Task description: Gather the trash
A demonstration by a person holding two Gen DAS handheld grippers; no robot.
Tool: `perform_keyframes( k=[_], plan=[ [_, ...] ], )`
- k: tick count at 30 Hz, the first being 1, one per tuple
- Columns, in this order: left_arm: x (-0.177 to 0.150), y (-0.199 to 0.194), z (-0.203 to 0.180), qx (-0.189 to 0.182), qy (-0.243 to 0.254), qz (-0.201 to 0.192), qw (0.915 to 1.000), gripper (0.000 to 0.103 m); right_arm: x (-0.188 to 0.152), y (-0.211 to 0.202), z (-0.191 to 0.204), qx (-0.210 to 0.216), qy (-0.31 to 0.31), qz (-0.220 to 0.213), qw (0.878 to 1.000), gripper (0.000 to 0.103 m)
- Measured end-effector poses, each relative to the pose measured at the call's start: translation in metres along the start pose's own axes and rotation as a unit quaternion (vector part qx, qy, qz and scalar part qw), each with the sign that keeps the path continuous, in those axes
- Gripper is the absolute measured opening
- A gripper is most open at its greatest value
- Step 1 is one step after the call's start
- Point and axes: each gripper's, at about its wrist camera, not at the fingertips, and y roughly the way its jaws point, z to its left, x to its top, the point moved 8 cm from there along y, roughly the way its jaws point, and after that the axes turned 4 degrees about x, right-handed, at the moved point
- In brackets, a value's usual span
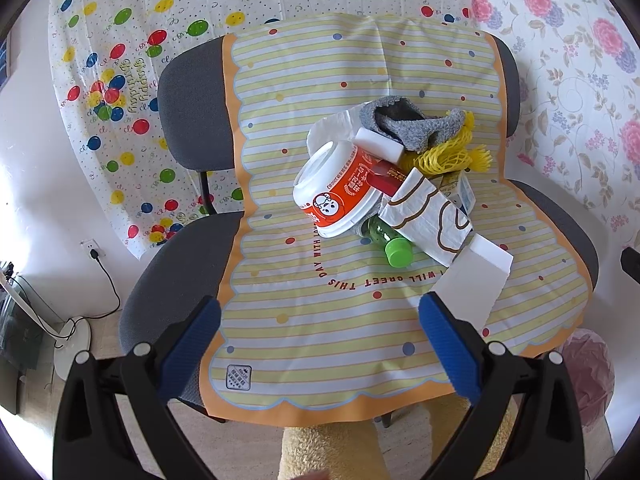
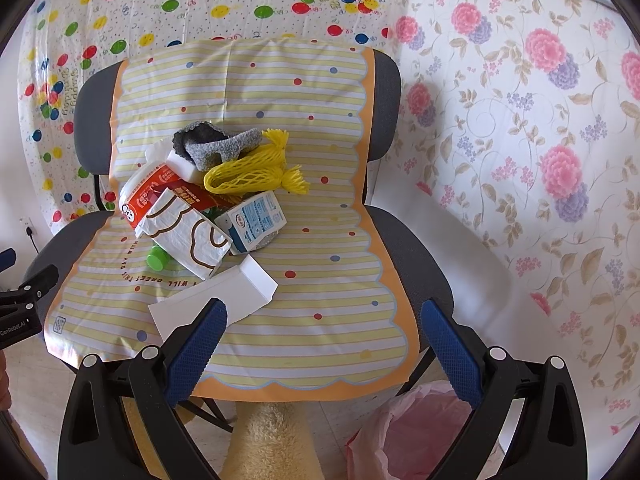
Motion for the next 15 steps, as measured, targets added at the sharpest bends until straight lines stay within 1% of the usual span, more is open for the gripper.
perform_keyframes(
  k=[15],
  plan=[
    [0.0000, -0.0002, 0.0008, 0.000, 0.000, 0.000, 1.0000, 0.097, -0.0011, 0.0006, 0.0014, 0.001, 0.001, 0.001, 1.000, 0.097]
  ],
)
